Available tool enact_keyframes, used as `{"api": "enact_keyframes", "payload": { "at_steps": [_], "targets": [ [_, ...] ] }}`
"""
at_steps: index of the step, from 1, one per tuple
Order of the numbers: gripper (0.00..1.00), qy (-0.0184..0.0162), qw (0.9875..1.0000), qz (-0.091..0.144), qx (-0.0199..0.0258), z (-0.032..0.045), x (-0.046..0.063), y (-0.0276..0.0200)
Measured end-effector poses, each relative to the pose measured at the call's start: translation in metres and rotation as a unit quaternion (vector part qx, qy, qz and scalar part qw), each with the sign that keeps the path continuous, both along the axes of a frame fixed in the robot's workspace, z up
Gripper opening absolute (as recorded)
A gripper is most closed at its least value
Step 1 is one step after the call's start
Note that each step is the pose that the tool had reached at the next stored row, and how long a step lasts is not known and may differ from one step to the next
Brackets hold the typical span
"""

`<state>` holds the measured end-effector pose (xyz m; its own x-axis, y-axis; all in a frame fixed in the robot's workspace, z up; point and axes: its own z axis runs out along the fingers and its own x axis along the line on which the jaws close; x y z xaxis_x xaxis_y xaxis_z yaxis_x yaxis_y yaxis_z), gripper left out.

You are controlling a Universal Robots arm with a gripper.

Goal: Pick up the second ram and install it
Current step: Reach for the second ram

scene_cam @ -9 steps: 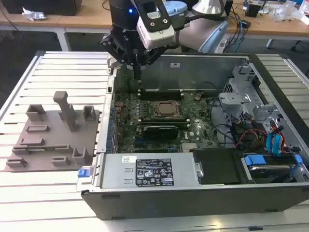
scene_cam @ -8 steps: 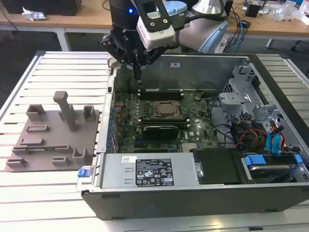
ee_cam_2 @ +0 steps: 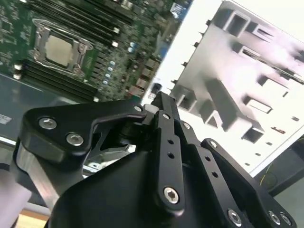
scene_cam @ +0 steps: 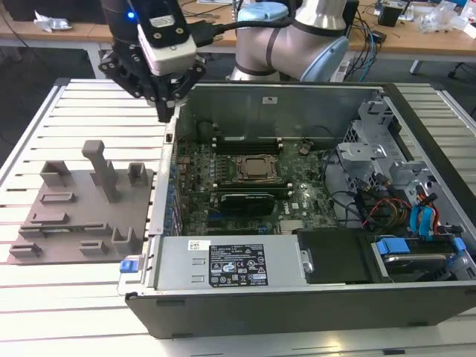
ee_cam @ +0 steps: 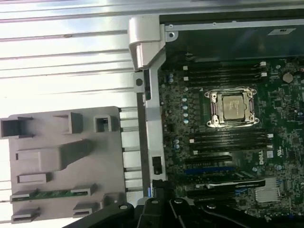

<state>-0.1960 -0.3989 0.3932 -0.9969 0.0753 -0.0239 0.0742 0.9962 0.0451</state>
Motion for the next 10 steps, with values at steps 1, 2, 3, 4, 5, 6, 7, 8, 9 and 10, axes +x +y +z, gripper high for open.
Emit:
{"api": "enact_keyframes", "payload": {
  "at_steps": [1, 2, 3, 4, 5, 6, 7, 8, 9, 10],
  "targets": [
    [0.10, 0.0000, 1.0000, 0.000, 0.0000, 0.0000, -0.006, 0.0000],
    [0.10, -0.0001, 1.0000, 0.000, 0.0000, -0.0001, -0.014, 0.0000],
    [0.10, -0.0001, 1.0000, 0.000, 0.0000, -0.0002, -0.022, 0.0000],
    [0.10, -0.0001, 1.0000, 0.000, 0.0000, -0.0002, -0.031, 0.0000],
    [0.10, -0.0001, 1.0000, 0.000, 0.0000, -0.0003, -0.035, 0.0000],
    [0.10, -0.0002, 1.0000, 0.000, 0.0000, -0.0003, -0.038, 0.0000],
    [0.10, -0.0002, 1.0000, 0.000, 0.0000, -0.0004, -0.044, 0.0000],
    [0.10, -0.0002, 1.0000, 0.000, 0.0000, -0.0005, -0.048, 0.0000],
    [0.10, -0.0002, 1.0000, 0.000, 0.0000, -0.0005, -0.054, 0.0000],
    [0.10, -0.0002, 1.0000, 0.000, 0.0000, -0.0007, -0.065, 0.0000]
  ]
}}
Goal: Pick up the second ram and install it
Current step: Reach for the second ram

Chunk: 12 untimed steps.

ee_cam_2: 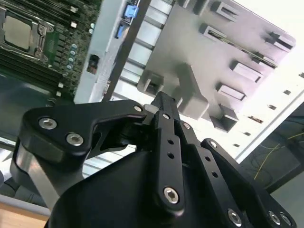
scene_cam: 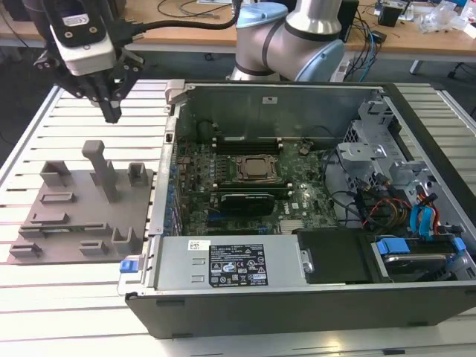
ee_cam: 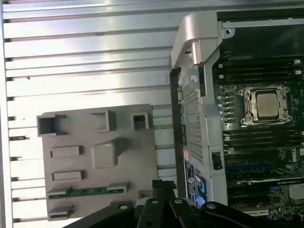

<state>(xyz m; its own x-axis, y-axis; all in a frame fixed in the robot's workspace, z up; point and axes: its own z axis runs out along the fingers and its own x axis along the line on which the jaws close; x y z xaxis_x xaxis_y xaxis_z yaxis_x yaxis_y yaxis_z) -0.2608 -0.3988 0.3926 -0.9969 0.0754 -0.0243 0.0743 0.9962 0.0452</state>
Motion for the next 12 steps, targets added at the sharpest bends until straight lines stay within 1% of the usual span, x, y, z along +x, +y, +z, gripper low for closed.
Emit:
{"api": "enact_keyframes", "payload": {
  "at_steps": [2, 4, 6, 8, 10, 12],
  "targets": [
    [0.10, -0.0001, 1.0000, 0.000, 0.0000, -0.0003, -0.013, 0.0000],
    [0.10, -0.0001, 1.0000, 0.000, 0.0000, -0.0004, -0.019, 0.0000],
    [0.10, -0.0001, 1.0000, 0.000, 0.0000, -0.0006, -0.029, -0.0001],
    [0.10, -0.0001, 1.0000, 0.000, 0.0000, -0.0010, -0.041, 0.0000],
    [0.10, -0.0002, 1.0000, 0.000, 0.0000, -0.0013, -0.056, 0.0000],
    [0.10, -0.0002, 1.0000, 0.000, 0.0000, -0.0015, -0.065, 0.0000]
  ]
}}
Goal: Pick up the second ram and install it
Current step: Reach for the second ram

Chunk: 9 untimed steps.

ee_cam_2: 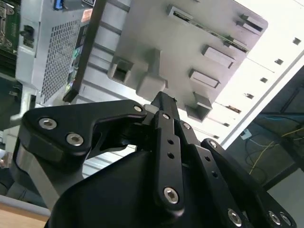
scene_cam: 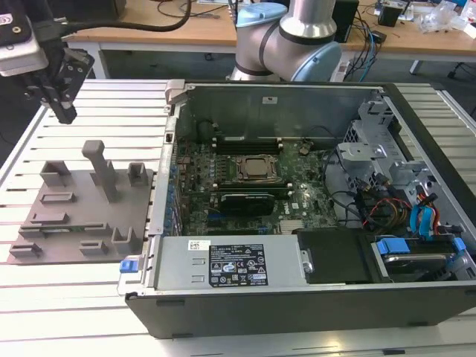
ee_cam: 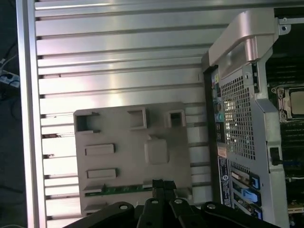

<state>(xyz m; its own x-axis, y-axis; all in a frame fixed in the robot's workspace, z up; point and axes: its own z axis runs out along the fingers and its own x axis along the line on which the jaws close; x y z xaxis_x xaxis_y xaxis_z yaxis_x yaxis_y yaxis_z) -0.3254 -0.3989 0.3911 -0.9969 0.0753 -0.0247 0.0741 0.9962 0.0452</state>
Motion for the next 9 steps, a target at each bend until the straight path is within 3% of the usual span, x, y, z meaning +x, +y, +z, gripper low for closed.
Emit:
{"api": "enact_keyframes", "payload": {
  "at_steps": [4, 7, 8, 9],
  "targets": [
    [0.10, -0.0001, 1.0000, 0.000, 0.0000, -0.0006, -0.027, 0.0000],
    [0.10, 0.0000, 1.0000, 0.000, 0.0000, -0.0010, -0.039, -0.0003],
    [0.10, -0.0001, 1.0000, 0.000, 0.0000, -0.0012, -0.042, -0.0011],
    [0.10, 0.0000, 1.0000, 0.000, 0.0000, -0.0015, -0.047, -0.0049]
  ]
}}
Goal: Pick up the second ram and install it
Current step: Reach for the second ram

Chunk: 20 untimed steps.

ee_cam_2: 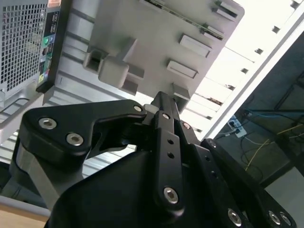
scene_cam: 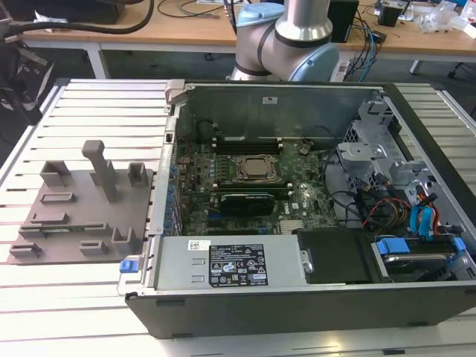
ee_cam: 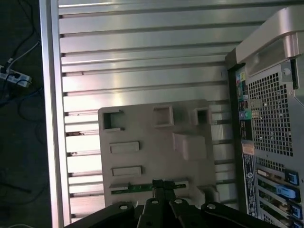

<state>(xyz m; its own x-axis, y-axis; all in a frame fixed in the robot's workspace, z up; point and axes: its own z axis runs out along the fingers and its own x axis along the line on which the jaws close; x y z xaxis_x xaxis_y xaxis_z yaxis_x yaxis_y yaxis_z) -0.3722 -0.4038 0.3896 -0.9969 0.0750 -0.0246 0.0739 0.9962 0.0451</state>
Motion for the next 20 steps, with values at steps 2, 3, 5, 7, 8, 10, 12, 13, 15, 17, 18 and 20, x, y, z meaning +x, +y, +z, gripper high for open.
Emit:
{"api": "enact_keyframes", "payload": {
  "at_steps": [2, 3, 5, 7, 8, 10, 12, 13, 15, 17, 18, 20],
  "targets": [
    [0.10, 0.0000, 1.0000, 0.000, 0.0000, -0.0008, -0.002, -0.0067],
    [0.10, -0.0001, 1.0000, 0.000, -0.0002, -0.0024, -0.002, -0.0158],
    [0.10, 0.0004, 1.0000, 0.000, -0.0013, -0.0054, 0.008, -0.0231],
    [0.10, 0.0007, 1.0000, 0.000, -0.0023, -0.0097, 0.013, -0.0351],
    [0.10, 0.0008, 1.0000, 0.000, -0.0023, -0.0115, 0.013, -0.0414],
    [0.10, 0.0007, 1.0000, 0.000, -0.0022, -0.0133, 0.013, -0.0439],
    [0.10, 0.0008, 1.0000, 0.000, -0.0024, -0.0137, 0.013, -0.0441],
    [0.10, 0.0008, 1.0000, 0.000, -0.0023, -0.0138, 0.013, -0.0441],
    [0.10, 0.0008, 1.0000, 0.000, -0.0023, -0.0139, 0.013, -0.0441],
    [0.10, 0.0008, 1.0000, 0.000, -0.0023, -0.0140, 0.013, -0.0441],
    [0.10, 0.0008, 1.0000, 0.000, -0.0023, -0.0140, 0.013, -0.0441],
    [0.10, 0.0008, 1.0000, 0.000, -0.0023, -0.0141, 0.013, -0.0441]
  ]
}}
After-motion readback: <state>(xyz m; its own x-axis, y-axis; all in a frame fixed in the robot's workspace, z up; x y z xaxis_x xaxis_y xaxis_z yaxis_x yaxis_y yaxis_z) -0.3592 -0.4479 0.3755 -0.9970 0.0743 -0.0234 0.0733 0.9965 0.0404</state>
